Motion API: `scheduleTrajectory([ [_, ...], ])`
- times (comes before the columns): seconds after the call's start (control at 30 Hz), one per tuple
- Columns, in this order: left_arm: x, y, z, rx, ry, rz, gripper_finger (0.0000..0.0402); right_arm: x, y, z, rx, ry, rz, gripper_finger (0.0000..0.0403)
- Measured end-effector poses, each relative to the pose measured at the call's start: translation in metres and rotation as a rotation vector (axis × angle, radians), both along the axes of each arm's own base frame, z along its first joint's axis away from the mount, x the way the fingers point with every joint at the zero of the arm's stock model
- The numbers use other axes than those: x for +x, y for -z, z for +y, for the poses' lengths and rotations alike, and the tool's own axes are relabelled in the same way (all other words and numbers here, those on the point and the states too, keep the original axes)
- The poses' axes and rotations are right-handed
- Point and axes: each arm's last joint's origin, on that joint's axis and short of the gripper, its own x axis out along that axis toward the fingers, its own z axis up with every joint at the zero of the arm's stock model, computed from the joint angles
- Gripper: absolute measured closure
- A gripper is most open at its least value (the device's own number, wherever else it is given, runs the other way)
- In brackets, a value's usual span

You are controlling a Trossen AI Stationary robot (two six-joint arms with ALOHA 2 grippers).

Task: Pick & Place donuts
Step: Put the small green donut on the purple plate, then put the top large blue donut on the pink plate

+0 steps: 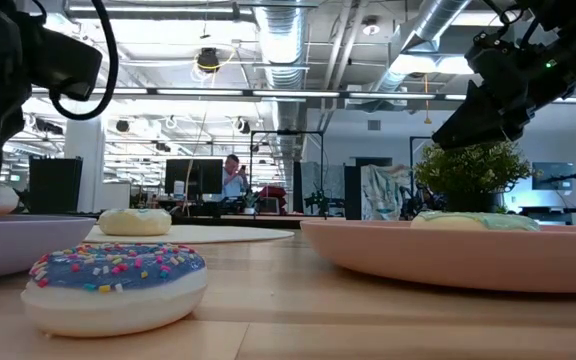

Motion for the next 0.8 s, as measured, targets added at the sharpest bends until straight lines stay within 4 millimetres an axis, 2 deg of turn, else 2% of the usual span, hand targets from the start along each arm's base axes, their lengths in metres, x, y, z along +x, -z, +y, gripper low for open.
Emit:
scheduleTrajectory([
  [0.2,0.0001,0.0001,-0.0008,-0.028,-0.016,0.009,0.0222,0.0,0.0,0.0,0.0,0.0,0.0,0.023],
  [0.57,-0.0001,0.0001,-0.002,-0.055,-0.01,0.023,0.017,0.0,0.0,0.0,-0.001,0.0,0.0,0.023],
  [0.8,-0.0006,0.0002,-0.0027,-0.07,0.036,0.041,0.0164,0.0,0.0,-0.0001,-0.001,0.0,0.0,0.023],
])
